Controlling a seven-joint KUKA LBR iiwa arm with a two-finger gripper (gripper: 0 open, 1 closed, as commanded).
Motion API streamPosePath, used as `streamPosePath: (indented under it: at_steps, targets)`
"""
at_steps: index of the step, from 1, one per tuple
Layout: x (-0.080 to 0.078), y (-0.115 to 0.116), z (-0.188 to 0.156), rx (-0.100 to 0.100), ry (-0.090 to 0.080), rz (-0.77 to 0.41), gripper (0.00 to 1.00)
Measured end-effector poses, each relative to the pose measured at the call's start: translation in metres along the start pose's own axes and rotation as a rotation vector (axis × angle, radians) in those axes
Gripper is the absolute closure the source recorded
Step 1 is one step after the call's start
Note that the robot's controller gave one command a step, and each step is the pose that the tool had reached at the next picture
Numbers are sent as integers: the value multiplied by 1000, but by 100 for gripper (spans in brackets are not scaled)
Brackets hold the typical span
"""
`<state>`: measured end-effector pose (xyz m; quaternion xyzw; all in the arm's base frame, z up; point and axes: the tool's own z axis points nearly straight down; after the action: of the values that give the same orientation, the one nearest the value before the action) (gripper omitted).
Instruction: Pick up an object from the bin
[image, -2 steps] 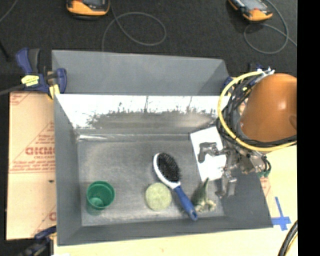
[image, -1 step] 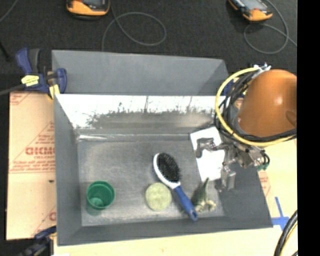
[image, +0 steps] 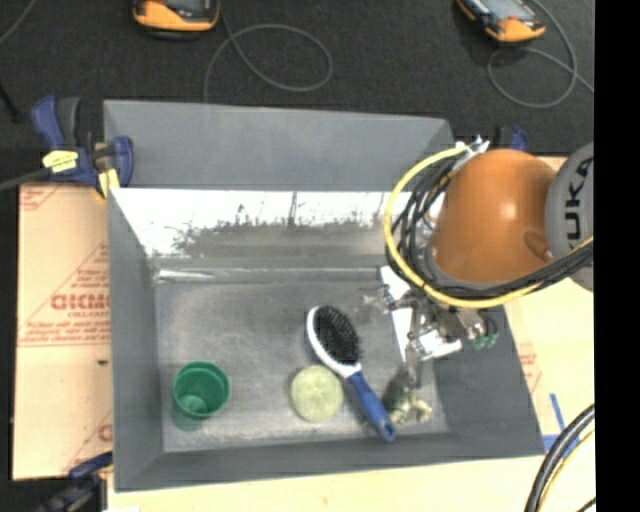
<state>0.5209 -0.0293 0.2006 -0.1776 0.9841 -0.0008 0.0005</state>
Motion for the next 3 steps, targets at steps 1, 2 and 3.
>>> streamPosePath:
  at_steps: [1, 2, 3]
  targets:
    - [-7, 23, 20, -4, -3, -41, 0]
    - [-3, 16, 26, -1, -6, -43, 0]
    - [0, 23, 50, -8, 8, -87, 0]
